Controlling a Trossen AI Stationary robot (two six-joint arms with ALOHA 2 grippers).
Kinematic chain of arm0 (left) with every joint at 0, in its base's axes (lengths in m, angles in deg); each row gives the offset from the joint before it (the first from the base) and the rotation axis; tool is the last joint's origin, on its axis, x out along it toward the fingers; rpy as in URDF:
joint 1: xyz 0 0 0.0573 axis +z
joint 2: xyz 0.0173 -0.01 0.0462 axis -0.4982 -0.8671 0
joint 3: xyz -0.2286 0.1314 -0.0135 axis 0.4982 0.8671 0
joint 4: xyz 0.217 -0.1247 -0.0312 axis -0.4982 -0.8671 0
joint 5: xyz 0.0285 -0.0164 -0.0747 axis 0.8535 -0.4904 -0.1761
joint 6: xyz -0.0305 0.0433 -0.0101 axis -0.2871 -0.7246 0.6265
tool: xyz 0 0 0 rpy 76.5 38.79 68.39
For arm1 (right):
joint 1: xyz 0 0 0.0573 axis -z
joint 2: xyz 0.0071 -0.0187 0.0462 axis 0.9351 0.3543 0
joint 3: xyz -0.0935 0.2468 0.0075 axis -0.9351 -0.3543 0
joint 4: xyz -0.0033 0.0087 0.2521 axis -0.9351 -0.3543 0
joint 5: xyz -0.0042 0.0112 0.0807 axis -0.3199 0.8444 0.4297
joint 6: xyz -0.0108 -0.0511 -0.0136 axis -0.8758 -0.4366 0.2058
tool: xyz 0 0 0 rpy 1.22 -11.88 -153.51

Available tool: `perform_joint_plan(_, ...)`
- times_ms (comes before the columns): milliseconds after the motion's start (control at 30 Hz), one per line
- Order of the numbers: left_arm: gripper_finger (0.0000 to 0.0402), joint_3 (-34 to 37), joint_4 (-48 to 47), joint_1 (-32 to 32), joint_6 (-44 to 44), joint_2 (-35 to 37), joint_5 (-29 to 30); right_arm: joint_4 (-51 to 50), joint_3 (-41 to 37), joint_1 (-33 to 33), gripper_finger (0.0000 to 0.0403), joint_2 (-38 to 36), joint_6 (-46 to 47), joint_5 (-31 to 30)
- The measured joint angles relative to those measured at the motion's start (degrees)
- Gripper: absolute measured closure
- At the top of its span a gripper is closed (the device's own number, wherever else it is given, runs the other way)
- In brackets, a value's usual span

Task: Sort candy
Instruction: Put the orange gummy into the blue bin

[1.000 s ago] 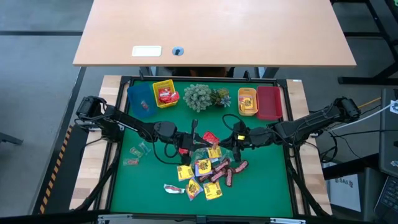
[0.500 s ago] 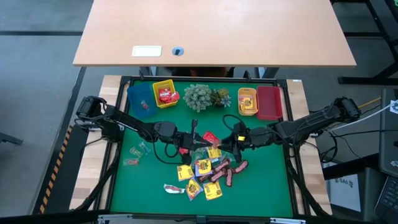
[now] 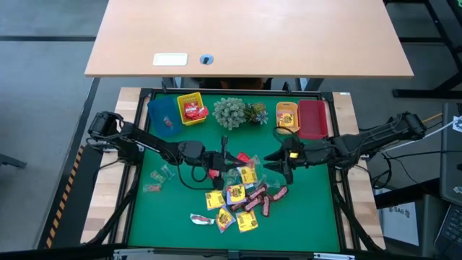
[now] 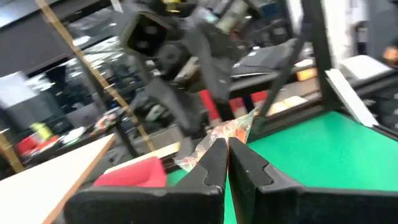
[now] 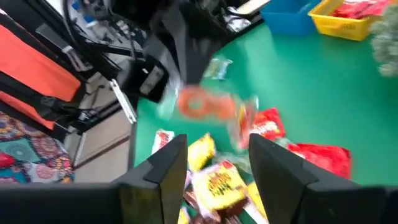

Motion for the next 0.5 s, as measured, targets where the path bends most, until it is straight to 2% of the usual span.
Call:
perform_joint_plan(133, 0.0402, 0.00, -3.43, 0.90, 1.39, 3.77, 4.15, -5.08, 0.00, 0.00, 0.0232, -3.08, 0.01, -1.57)
perform_joint_plan(233, 0.0401, 0.00, -10.83, 2.10, 2.79, 8.15, 7.53, -8.53, 0.00, 0.00, 0.0232, -4.34, 0.12, -2.73)
perform_joint_plan(500, 0.0401, 0.00, -44.79, 7.10, 15.80, 25.73, 18.46, -14.08, 0.00, 0.00, 0.0232, -4.94, 0.28, -2.67)
